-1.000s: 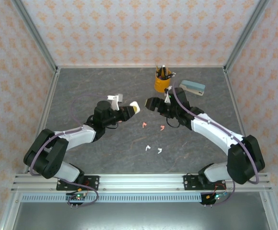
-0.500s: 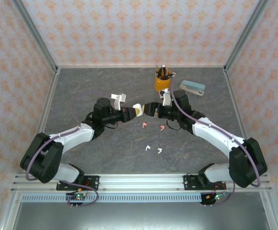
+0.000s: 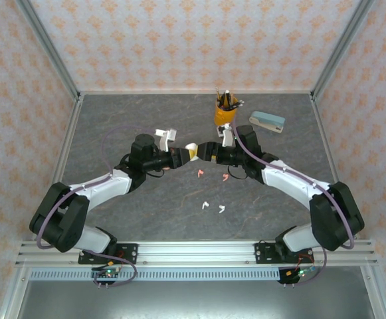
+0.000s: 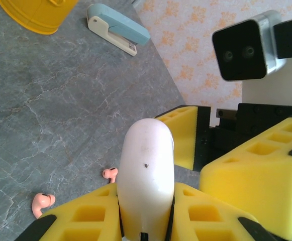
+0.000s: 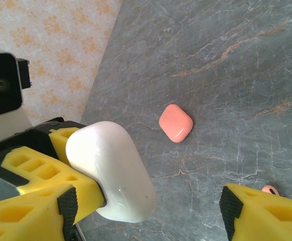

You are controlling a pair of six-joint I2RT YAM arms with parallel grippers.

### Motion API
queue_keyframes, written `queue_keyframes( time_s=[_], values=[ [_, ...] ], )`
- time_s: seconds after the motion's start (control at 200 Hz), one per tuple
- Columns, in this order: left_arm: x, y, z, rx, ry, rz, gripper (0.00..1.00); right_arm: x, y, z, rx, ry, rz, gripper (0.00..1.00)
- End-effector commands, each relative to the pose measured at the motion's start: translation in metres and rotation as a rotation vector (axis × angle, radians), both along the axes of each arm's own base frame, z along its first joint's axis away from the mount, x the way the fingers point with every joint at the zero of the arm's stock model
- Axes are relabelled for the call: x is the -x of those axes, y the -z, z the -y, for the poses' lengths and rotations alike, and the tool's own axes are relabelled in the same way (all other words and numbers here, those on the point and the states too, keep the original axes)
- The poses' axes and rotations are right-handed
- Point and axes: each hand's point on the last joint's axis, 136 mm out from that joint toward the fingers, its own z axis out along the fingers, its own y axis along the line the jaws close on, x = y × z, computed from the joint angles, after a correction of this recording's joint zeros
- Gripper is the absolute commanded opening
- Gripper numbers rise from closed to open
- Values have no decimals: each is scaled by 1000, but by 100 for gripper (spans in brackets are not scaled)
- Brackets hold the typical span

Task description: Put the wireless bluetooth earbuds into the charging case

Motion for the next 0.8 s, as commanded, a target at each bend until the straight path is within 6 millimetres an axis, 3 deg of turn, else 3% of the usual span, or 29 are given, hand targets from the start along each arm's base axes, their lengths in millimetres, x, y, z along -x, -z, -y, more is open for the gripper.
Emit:
queue_keyframes(
  time_s=[0.0,0.46,0.606,0.796],
  values=[
    [-3,-16,7,23,32,52,0,-4,-1,-5,-23,-13,13,75],
    [11,-38,4,48,45,93,0,-33,42,21,42,140,-63,67],
    [14,-41,2,45,39,100,0,-32,39,23,32,144,-68,66],
    [13,-39,-1,49,21,103,0,-14,16,27,-33,135,-47,65]
  ],
)
